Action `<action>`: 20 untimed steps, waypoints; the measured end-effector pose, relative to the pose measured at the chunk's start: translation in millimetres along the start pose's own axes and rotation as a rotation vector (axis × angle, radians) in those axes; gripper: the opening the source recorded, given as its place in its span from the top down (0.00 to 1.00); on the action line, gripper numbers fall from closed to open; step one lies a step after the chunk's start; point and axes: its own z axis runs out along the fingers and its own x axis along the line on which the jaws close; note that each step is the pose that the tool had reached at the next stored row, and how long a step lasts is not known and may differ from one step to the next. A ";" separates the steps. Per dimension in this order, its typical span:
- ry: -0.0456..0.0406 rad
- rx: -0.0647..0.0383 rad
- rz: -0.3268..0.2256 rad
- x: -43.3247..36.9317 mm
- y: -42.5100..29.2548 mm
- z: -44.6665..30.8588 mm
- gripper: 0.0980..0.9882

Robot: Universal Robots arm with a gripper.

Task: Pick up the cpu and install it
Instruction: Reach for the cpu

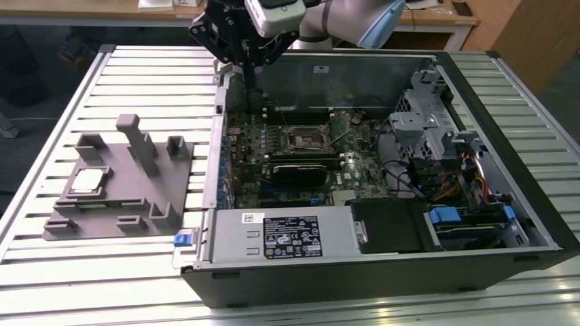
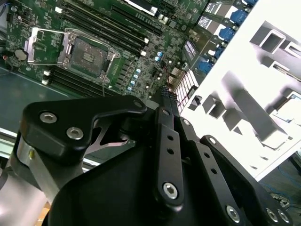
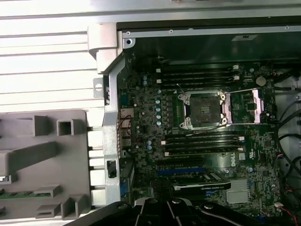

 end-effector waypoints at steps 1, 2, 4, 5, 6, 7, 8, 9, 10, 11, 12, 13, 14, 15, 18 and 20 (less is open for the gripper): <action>0.0000 0.000 0.000 0.4 0.0 0.0 0.99; 0.0000 0.000 0.000 0.9 -0.1 0.0 0.99; 0.0000 0.000 0.000 1.7 -0.1 0.1 0.99; 0.0001 0.000 0.000 2.1 -0.2 0.1 0.99; 0.0000 0.000 0.000 2.5 -0.2 0.1 0.99; 0.0000 0.000 0.000 2.9 -0.2 0.1 0.99; 0.0000 0.000 0.000 3.3 -0.3 0.1 0.99; 0.0000 0.000 0.000 3.6 -0.3 0.1 0.99; 0.0000 0.000 0.000 4.0 -0.3 0.1 0.99; 0.0000 0.000 0.000 4.4 -0.3 0.1 0.99; 0.0000 0.000 0.000 4.8 -0.4 0.1 0.99; 0.0000 0.000 0.000 5.2 -0.4 0.2 0.99; 0.0000 0.000 0.000 5.5 -0.4 0.1 0.99; 0.0001 0.000 0.000 5.9 -0.5 0.1 0.99; 0.0001 0.000 0.000 7.1 -0.5 0.2 0.99; 0.0001 0.000 0.000 8.0 -0.6 0.2 0.99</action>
